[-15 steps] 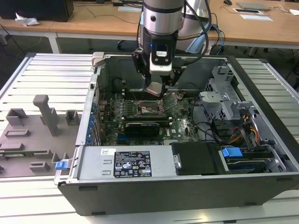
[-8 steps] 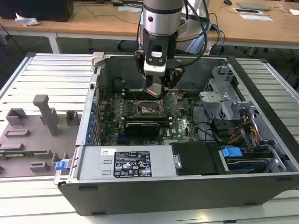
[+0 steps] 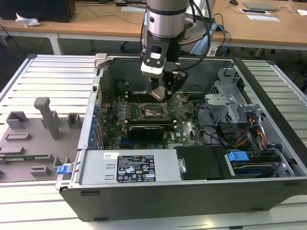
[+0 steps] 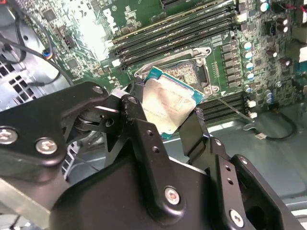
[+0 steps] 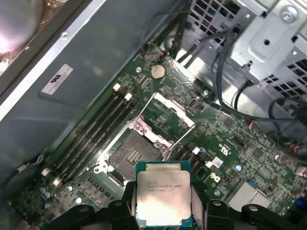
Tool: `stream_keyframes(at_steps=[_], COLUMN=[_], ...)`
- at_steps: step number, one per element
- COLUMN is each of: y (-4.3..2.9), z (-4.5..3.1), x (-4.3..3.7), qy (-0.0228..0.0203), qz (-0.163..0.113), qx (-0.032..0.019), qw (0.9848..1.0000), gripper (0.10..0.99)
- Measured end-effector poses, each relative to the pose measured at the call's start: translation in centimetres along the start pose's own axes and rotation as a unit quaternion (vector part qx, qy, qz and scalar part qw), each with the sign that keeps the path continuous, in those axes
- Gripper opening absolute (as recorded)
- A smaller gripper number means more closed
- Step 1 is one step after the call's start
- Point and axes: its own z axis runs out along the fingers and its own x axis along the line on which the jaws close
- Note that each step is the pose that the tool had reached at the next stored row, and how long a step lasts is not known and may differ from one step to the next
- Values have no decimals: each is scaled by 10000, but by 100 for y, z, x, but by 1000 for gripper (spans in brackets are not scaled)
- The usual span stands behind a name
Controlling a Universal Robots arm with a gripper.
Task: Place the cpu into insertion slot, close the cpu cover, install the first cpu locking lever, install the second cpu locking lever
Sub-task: 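Place the cpu into insertion slot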
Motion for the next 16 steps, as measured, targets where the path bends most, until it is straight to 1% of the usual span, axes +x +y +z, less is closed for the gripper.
stream_keyframes(at_steps=[3, 5, 7, 9, 10, 12, 13, 14, 15, 16], y=[0, -1, -2, -3, -4, -6, -7, -8, -9, -9], z=[7, 17, 25, 42, 54, 84, 99, 110, 117, 122], x=[0, 0, 0, 0, 0, 0, 0, 0, 0, 0], qy=[-19, -37, -52, -69, -78, -102, -115, -125, -133, -138], qz=[206, 423, 602, 829, 951, 1274, 1458, 1596, 1707, 1773], qx=[3, 4, 6, 6, 6, 7, 7, 7, 7, 7], qw=[9998, 9991, 9982, 9965, 9954, 9918, 9892, 9871, 9852, 9841], gripper=[541, 541, 541, 541, 541, 541, 541, 541, 541, 541])
